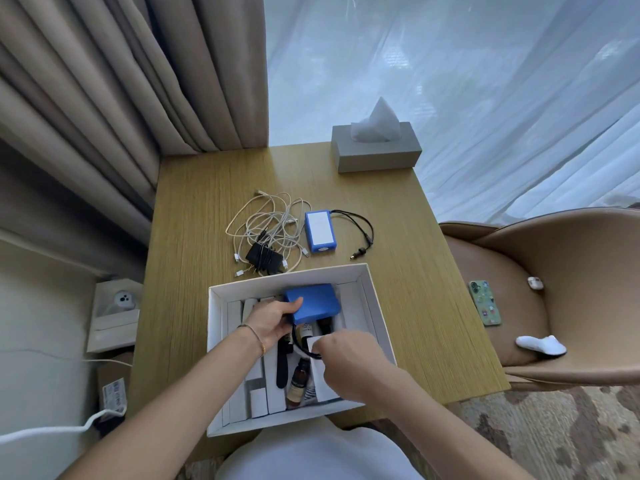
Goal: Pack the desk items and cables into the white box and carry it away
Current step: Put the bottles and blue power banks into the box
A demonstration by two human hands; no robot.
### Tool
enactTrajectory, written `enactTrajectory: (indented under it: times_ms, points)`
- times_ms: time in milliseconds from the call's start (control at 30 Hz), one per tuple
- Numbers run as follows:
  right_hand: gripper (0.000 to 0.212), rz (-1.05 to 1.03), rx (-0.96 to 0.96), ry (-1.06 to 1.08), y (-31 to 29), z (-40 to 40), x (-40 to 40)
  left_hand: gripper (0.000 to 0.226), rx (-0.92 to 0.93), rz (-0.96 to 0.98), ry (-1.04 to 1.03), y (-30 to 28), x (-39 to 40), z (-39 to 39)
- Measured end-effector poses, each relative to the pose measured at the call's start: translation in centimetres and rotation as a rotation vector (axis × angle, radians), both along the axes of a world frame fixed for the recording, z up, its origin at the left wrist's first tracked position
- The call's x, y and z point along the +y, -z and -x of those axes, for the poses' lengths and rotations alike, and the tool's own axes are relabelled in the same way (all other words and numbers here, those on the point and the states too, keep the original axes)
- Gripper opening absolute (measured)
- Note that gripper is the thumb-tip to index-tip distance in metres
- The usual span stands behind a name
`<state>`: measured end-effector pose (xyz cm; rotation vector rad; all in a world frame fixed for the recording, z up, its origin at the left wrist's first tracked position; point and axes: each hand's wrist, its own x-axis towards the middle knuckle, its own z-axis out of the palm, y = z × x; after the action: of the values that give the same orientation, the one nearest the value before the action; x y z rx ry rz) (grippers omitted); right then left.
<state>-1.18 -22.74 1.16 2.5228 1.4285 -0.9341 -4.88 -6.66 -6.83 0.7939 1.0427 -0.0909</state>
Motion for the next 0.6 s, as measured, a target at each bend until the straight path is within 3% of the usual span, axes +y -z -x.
enactTrajectory:
  times_ms: [167,600]
  points:
    - [0.008,-0.079,-0.178,-0.176,0.0,-1.0,1.0,0.033,0.068,-0.243,0.078,0.4,-0.4,-0.5]
    - [0.026,-0.225,-0.293,-0.658,4.3,-2.5,1.0,0.020,0.168,-0.523,0.369,-0.2,0.0,-0.2]
